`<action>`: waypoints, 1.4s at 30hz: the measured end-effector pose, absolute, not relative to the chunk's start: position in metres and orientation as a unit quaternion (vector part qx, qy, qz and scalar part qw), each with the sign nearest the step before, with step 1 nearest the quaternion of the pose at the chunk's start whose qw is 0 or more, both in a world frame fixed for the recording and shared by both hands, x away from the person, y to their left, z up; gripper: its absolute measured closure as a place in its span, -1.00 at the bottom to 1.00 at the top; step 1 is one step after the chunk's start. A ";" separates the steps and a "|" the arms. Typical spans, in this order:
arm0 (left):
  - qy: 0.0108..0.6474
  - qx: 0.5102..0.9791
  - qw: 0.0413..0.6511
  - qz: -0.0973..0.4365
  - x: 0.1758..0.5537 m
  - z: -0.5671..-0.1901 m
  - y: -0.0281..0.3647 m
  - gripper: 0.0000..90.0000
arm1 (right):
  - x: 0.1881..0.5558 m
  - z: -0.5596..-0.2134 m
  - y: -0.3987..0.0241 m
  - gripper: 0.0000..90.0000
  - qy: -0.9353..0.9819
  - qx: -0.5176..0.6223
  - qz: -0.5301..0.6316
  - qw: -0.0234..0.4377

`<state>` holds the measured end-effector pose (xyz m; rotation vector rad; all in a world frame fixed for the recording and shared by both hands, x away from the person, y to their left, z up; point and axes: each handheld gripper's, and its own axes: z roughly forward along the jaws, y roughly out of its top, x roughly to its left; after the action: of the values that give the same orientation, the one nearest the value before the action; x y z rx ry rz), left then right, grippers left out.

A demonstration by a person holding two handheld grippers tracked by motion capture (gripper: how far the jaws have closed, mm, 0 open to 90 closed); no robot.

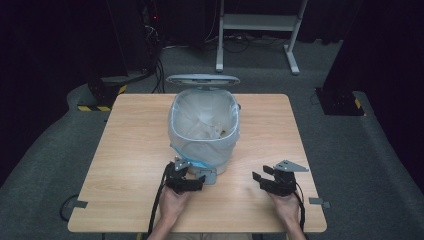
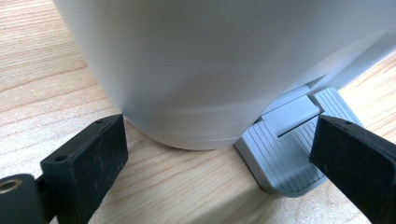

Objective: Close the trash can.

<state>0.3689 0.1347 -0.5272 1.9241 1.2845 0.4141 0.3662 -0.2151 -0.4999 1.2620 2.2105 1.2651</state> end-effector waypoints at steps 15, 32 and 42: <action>0.504 0.755 0.386 0.163 0.369 -0.527 0.135 -0.90 | 0.371 -0.520 -0.214 -0.04 0.789 0.448 0.380 0.182; 0.504 0.756 0.385 0.163 0.369 -0.527 0.135 -0.90 | 0.372 -0.523 -0.210 -0.14 0.803 0.443 0.346 0.198; 0.509 0.751 0.390 0.157 0.368 -0.527 0.135 -0.90 | 0.373 -0.523 -0.209 -0.22 0.802 0.448 0.342 0.200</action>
<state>0.3683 0.1348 -0.5271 1.9087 1.2950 0.3988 0.3727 -0.2093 -0.5234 1.2521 2.2411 0.9565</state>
